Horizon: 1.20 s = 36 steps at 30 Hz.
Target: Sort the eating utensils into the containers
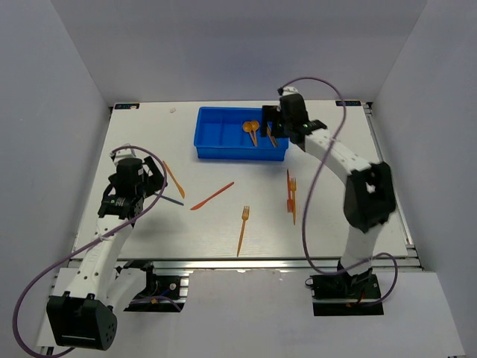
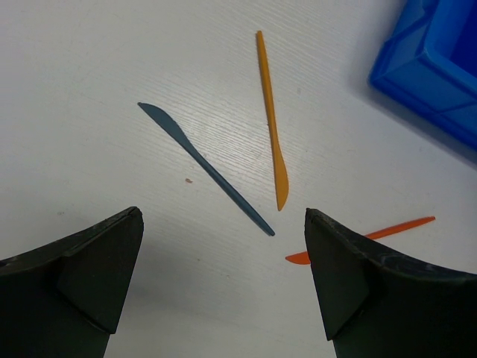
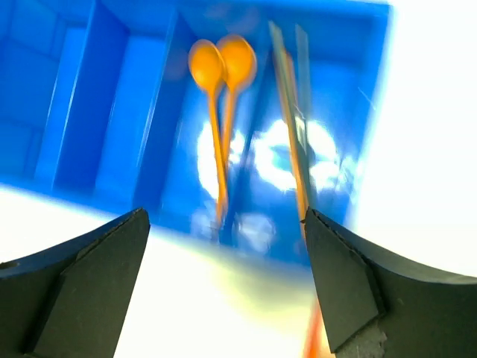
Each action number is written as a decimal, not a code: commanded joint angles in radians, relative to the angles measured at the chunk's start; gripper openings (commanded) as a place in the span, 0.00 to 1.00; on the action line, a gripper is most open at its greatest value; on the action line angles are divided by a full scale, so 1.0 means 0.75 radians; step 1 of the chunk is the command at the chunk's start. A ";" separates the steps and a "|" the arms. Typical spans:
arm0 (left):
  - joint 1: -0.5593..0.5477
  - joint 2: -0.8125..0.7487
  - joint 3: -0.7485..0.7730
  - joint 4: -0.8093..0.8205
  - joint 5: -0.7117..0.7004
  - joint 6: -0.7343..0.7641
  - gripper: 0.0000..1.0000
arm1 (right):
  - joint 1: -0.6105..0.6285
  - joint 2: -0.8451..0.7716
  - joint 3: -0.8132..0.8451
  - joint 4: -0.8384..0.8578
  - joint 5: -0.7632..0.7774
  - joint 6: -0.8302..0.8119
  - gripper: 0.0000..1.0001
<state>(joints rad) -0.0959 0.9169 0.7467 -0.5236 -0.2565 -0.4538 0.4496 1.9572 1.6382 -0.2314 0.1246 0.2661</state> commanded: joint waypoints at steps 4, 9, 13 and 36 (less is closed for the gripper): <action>-0.005 -0.087 0.051 -0.148 -0.444 -0.174 0.98 | 0.065 -0.656 -0.686 0.151 0.175 0.160 0.89; -0.003 -0.071 0.158 -0.363 -0.538 -0.336 0.98 | 0.145 -0.958 -0.957 0.094 0.296 0.167 0.89; -0.003 -0.004 0.193 -0.406 -0.413 -0.501 0.98 | 0.145 -1.063 -1.114 0.203 0.217 0.218 0.89; -0.266 0.203 0.199 -0.100 0.060 -0.067 0.98 | 0.299 -1.012 -1.123 -0.031 0.546 0.431 0.89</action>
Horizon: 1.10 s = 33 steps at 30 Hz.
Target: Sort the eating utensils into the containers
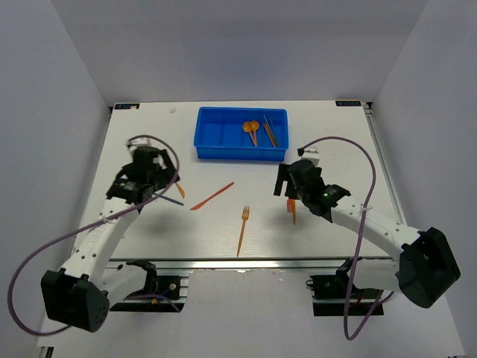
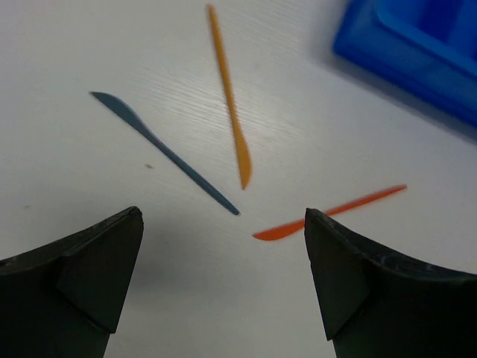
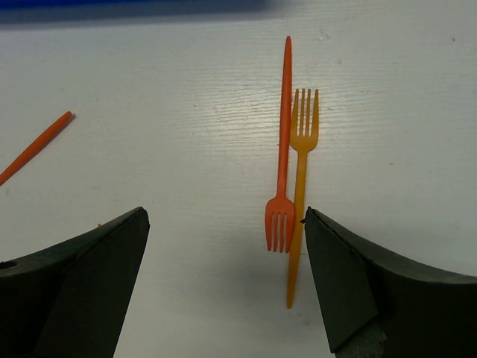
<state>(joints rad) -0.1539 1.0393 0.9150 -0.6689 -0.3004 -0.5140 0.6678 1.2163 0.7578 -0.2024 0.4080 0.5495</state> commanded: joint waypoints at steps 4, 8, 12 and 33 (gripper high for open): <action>-0.592 0.187 -0.025 0.162 -0.086 -0.173 0.98 | -0.054 -0.002 0.100 -0.153 0.100 0.014 0.89; -0.945 0.330 -0.023 0.256 -0.245 -0.323 0.98 | -0.099 -0.085 0.084 -0.233 0.080 0.002 0.89; -1.073 0.538 -0.011 0.342 -0.229 -0.366 0.87 | -0.111 -0.167 0.068 -0.268 0.019 -0.023 0.88; -1.247 0.952 0.052 0.348 -0.162 -0.450 0.49 | -0.111 -0.178 -0.012 -0.242 -0.055 -0.076 0.86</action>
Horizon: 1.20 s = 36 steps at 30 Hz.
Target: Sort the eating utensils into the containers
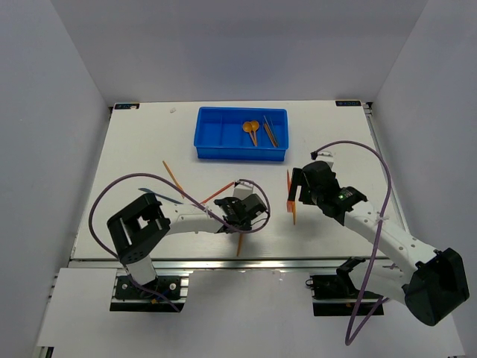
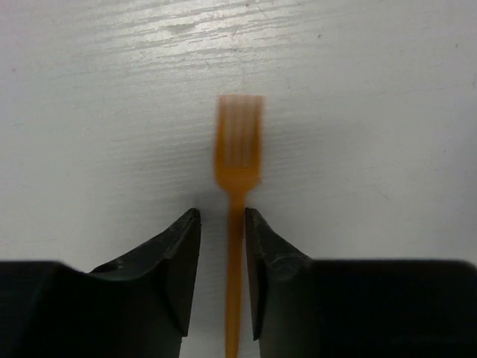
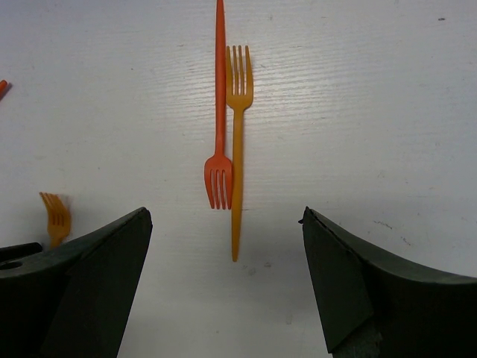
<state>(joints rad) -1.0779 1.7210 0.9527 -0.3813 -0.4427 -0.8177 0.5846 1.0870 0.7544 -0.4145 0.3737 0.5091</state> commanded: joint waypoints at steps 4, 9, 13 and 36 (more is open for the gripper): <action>-0.037 0.055 -0.010 -0.044 0.042 -0.059 0.07 | 0.000 -0.022 -0.010 0.041 -0.009 -0.024 0.86; -0.040 -0.039 0.032 -0.132 -0.100 -0.057 0.00 | 0.000 -0.044 -0.012 0.047 -0.011 -0.032 0.86; 0.007 -0.131 0.208 -0.281 -0.301 0.047 0.00 | -0.006 -0.042 -0.008 0.054 -0.018 -0.039 0.86; 0.817 0.726 1.634 0.185 0.206 0.724 0.00 | -0.053 0.128 -0.010 0.188 -0.138 -0.120 0.86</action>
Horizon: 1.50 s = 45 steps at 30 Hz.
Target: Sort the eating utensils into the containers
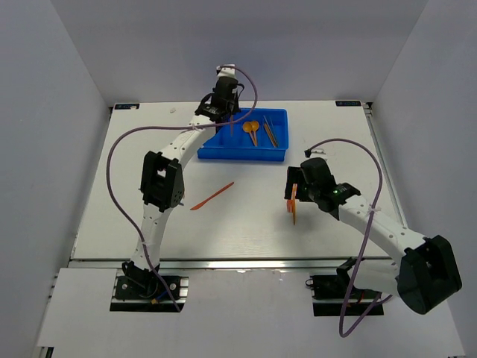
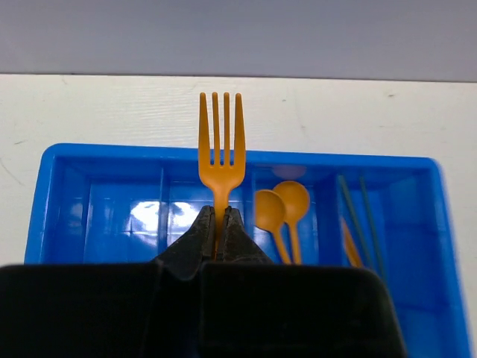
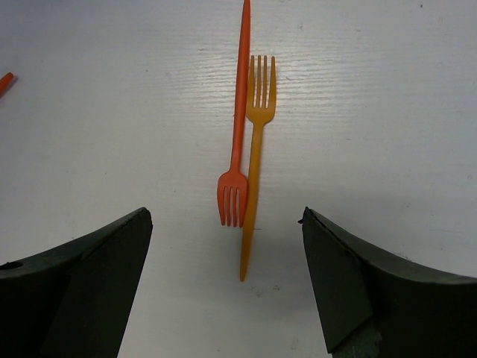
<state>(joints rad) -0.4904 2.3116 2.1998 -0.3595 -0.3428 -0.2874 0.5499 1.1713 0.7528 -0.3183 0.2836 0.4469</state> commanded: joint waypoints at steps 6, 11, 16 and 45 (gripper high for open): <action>0.040 -0.022 -0.131 0.279 0.058 0.060 0.00 | -0.007 0.019 -0.018 0.071 -0.006 -0.054 0.86; 0.046 0.027 -0.147 0.293 0.068 0.027 0.00 | -0.007 0.038 -0.014 0.083 -0.004 -0.056 0.86; 0.048 0.029 -0.205 0.310 0.066 -0.038 0.00 | -0.007 0.064 -0.010 0.089 -0.008 -0.058 0.85; 0.032 -0.676 -0.607 0.152 0.050 -0.298 0.98 | -0.011 0.420 0.156 0.044 0.082 -0.025 0.68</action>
<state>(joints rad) -0.4561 2.0293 1.7790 -0.1936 -0.2871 -0.4885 0.5488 1.4574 0.8177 -0.2779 0.3004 0.4160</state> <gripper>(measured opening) 0.971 0.701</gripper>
